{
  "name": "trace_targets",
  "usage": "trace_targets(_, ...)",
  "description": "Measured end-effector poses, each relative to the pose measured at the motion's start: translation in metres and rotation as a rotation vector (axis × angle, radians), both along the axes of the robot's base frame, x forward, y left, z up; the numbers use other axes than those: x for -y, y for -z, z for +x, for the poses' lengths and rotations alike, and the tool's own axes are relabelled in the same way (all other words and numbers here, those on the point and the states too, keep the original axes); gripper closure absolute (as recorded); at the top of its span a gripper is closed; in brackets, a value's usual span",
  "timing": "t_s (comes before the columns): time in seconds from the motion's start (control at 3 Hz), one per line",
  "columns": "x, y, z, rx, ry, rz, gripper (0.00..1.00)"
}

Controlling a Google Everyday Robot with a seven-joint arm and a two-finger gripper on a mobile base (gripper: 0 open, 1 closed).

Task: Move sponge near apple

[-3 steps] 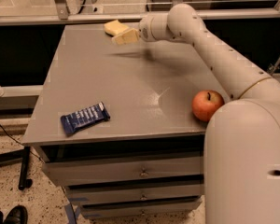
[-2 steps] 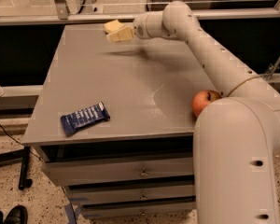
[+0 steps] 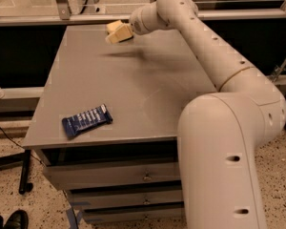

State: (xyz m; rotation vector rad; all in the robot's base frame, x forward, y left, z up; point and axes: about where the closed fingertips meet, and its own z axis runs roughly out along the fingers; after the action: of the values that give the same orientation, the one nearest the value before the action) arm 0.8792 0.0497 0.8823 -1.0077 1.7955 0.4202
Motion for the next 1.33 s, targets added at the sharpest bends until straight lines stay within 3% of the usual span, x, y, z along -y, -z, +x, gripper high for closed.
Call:
trace_targets(0.67, 0.001, 0.009, 0.0, -0.016, -0.015, -0.106, 0.0)
trace_targets(1.33, -0.001, 0.024, 0.004, -0.056, -0.032, -0.139, 0.0)
